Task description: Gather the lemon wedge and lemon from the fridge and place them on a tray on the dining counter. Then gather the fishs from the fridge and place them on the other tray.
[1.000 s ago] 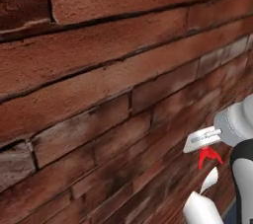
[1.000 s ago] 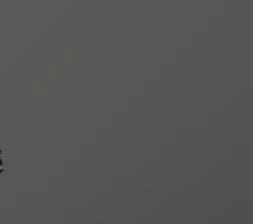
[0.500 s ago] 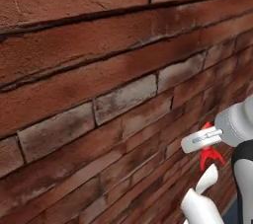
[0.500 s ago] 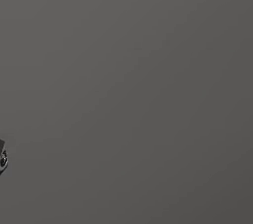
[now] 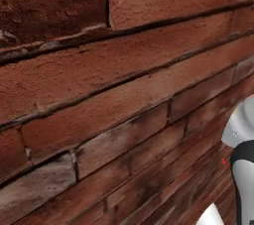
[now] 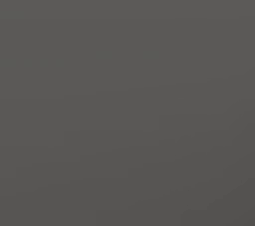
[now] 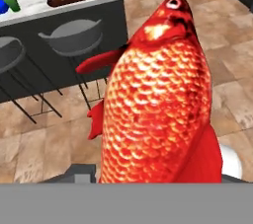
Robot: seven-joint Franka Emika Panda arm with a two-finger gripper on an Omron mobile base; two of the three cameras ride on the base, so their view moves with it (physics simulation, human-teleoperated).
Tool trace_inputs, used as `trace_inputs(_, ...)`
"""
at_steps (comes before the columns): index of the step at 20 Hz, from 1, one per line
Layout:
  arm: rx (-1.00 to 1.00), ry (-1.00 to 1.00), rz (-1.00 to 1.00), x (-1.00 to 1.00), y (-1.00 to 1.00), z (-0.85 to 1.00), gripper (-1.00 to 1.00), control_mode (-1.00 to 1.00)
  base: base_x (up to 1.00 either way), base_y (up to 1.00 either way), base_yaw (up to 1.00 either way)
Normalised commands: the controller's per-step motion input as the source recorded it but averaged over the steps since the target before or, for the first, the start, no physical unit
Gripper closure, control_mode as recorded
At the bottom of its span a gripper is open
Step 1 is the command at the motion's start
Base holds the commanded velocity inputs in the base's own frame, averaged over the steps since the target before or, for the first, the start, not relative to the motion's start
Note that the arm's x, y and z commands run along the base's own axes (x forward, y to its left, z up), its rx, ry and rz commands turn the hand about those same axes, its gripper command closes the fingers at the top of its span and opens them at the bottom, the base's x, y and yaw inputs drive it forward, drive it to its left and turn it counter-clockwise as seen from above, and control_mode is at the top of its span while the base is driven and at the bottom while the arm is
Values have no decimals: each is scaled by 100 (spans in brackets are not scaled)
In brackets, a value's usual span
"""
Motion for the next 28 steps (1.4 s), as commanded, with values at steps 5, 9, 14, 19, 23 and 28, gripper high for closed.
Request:
trace_inputs(5, 0, 0, 0, 0, 0, 0, 100, 100, 0, 100, 19)
trace_inputs(9, 0, 0, 0, 0, 0, 0, 100, 100, 0, 100, 22)
trace_inputs(14, 0, 0, 0, 0, 0, 0, 100, 100, 17, 96, 27)
trace_inputs(19, 0, 0, 0, 0, 0, 0, 100, 100, 51, 64, 30)
trace_inputs(23, 0, 0, 0, 0, 0, 0, 100, 100, 56, 38, 30)
trace_inputs(28, 0, 0, 0, 0, 0, 0, 100, 100, 43, 48, 28)
